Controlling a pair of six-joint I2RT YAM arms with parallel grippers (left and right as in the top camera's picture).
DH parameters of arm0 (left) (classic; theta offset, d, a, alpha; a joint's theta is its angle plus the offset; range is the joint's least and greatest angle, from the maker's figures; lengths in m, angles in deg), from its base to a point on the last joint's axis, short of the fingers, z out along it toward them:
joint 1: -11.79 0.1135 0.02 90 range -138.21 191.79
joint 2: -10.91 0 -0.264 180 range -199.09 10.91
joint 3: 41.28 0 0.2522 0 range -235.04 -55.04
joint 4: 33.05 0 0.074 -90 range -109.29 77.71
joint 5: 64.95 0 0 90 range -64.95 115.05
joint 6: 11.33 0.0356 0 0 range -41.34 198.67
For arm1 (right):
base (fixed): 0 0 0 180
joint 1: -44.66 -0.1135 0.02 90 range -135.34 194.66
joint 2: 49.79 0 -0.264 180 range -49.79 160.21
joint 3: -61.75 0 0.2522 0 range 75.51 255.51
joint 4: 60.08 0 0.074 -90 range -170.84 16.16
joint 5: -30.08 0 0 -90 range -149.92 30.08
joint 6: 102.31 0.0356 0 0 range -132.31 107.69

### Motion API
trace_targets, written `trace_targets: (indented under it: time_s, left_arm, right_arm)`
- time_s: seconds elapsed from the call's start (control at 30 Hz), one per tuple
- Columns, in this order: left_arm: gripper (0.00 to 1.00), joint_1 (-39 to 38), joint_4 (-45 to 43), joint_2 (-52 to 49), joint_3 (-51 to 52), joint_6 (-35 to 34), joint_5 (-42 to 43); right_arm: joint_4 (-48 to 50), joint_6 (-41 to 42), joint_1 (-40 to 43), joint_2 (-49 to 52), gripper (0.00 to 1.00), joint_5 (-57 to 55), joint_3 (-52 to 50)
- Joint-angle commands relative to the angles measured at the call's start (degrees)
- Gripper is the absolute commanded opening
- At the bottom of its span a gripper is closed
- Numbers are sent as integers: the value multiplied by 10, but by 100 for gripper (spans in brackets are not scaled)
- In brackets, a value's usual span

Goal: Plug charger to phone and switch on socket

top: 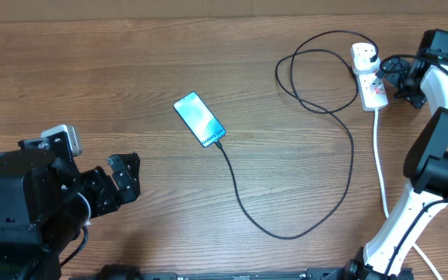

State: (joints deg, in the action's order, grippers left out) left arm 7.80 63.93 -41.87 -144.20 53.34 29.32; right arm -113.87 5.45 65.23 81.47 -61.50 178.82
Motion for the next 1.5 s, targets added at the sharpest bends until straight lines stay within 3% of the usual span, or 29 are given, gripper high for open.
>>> trace_targets:
  time_s: [0.0, 0.67, 1.2, 1.47]
  left_arm:
    - [99, 3, 2, 0, 2, -6, 0]
    - [100, 3, 2, 0, 2, -6, 0]
    - [100, 3, 2, 0, 2, -6, 0]
    - [100, 3, 2, 0, 2, -6, 0]
  right_arm:
    - [1, -5, -4, 7, 100, -13, -7]
    - [1, 0, -25, 17, 100, -34, -7]
    - [-17, -16, -25, 50, 100, 19, -7]
    - [-66, -16, -18, 37, 100, 17, 51]
